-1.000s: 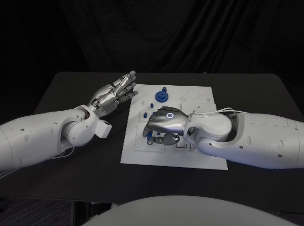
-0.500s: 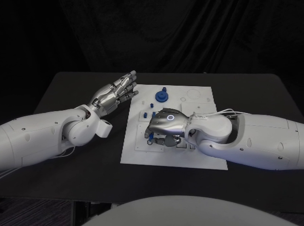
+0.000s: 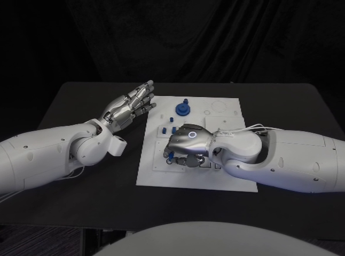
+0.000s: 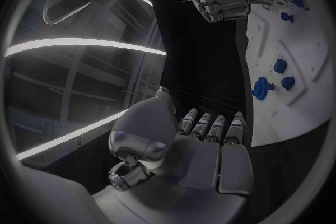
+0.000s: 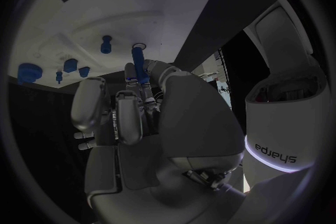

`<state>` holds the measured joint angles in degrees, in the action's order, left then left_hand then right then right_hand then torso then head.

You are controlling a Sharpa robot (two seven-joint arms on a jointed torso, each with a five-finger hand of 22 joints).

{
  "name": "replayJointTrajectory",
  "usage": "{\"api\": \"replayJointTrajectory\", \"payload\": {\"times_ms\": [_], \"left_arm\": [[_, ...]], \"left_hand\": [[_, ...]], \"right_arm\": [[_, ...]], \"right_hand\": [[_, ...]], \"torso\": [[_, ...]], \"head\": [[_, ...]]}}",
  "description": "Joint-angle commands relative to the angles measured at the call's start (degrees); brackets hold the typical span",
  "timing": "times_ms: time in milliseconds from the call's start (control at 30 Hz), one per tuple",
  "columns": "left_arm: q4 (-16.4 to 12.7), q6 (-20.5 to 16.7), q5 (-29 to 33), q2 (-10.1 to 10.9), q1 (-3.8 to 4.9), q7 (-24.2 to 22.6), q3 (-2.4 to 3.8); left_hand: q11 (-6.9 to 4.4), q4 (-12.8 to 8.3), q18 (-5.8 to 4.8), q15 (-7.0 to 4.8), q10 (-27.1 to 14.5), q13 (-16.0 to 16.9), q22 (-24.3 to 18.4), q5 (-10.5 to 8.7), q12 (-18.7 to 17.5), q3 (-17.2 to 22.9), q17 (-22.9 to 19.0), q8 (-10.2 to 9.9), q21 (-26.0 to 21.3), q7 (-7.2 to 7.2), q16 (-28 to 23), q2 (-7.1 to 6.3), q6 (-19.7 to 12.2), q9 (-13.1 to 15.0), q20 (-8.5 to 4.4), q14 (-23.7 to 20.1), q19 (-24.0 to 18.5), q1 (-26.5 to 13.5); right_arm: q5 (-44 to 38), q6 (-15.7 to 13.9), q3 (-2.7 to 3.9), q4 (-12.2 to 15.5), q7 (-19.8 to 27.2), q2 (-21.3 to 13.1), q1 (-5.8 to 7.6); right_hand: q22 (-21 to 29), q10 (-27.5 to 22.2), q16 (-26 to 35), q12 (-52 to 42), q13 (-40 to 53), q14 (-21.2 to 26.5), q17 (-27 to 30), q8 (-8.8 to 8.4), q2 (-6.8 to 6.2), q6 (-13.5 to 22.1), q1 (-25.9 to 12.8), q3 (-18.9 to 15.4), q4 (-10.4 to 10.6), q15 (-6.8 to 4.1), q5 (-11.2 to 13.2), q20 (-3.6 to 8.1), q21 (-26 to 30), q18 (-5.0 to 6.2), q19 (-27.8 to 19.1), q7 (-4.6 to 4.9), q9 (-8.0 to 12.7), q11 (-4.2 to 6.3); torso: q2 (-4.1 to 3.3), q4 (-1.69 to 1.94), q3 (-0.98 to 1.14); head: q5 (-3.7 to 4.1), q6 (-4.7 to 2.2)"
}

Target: Assemble the parts on the task board

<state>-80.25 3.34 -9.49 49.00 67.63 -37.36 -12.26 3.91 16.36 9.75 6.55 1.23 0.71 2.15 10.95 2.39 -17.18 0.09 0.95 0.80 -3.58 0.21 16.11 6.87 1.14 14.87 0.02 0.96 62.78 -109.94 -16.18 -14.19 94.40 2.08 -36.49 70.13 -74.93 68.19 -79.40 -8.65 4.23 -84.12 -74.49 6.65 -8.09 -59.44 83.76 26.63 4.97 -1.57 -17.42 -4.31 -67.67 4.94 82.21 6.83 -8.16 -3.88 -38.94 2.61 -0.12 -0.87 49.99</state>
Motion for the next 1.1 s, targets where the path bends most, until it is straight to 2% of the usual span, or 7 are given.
{"api": "replayJointTrajectory", "payload": {"times_ms": [33,400,900,1100], "left_arm": [[0.05,0.77,-0.05,-0.11,-0.15,-0.73,0.05],[0.17,1.02,-0.05,-0.12,-0.24,-0.54,0.05],[0.31,1.36,-0.05,-0.25,-0.36,-0.21,0.05],[0.32,1.45,-0.05,-0.27,-0.39,-0.18,0.05]], "left_hand": [[0.39,-0.02,0.55,-0.06,0.04,0.06,-0.02,0.37,0.39,0.35,-0.09,0.25,-0.02,0.37,-0.21,0.11,0.14,0.02,-0.40,-0.02,0.04,0.51],[0.39,-0.05,0.55,0.17,0.01,0.05,-0.04,0.66,0.38,0.55,-0.09,0.28,-0.02,0.48,-0.21,0.15,0.28,0.04,-0.36,-0.02,0.04,0.76],[0.35,0.01,0.55,0.51,-0.01,0.05,-0.03,0.72,0.38,0.73,-0.09,0.37,-0.01,1.00,-0.21,0.19,0.66,0.11,-0.30,-0.02,0.05,0.92],[0.36,0.02,0.55,0.57,-0.02,0.04,-0.04,0.73,0.37,0.77,-0.09,0.39,-0.01,1.12,-0.21,0.20,0.77,0.13,-0.29,-0.02,0.05,0.95]], "right_arm": [[-0.73,0.10,0.03,-0.04,-0.63,0.09,-0.26],[-0.73,-0.15,0.03,-0.72,-0.88,0.79,-0.77],[-0.73,-0.63,0.03,-1.92,-1.00,1.86,-1.32],[-0.73,0.10,0.03,-2.11,-0.69,2.03,-1.34]], "right_hand": [[-9.37,0.91,0.21,-0.21,0.05,-1.78,-0.02,-0.28,0.05,0.02,0.24,-0.03,-0.25,0.30,-0.05,-0.47,0.10,-0.60,-0.09,0.19,-0.05,0.57],[-9.35,1.06,0.28,-0.16,0.10,-1.74,0.07,-0.32,0.06,-0.05,-0.19,-0.16,-0.05,0.23,-0.01,-0.43,0.13,-0.58,-0.14,0.16,-0.07,0.61],[-9.38,1.10,0.28,-0.13,0.11,-1.73,0.07,-0.33,0.06,-0.08,-0.29,-0.19,-0.01,0.19,-0.01,-0.42,0.01,-0.59,-0.10,0.10,-0.08,0.65],[-9.36,0.94,0.35,0.04,0.10,-1.69,0.14,-0.36,-0.06,-0.15,-0.25,-0.19,-0.16,-0.07,-0.03,-0.31,0.08,-0.55,-0.16,-0.15,-0.11,0.68]], "torso": [[-0.04,-0.01,-0.03],[-0.07,0.00,-0.08],[-0.06,0.05,0.01],[-0.08,0.06,-0.02]], "head": [[0.30,0.01],[0.27,0.01],[0.25,0.01],[0.27,0.01]]}}
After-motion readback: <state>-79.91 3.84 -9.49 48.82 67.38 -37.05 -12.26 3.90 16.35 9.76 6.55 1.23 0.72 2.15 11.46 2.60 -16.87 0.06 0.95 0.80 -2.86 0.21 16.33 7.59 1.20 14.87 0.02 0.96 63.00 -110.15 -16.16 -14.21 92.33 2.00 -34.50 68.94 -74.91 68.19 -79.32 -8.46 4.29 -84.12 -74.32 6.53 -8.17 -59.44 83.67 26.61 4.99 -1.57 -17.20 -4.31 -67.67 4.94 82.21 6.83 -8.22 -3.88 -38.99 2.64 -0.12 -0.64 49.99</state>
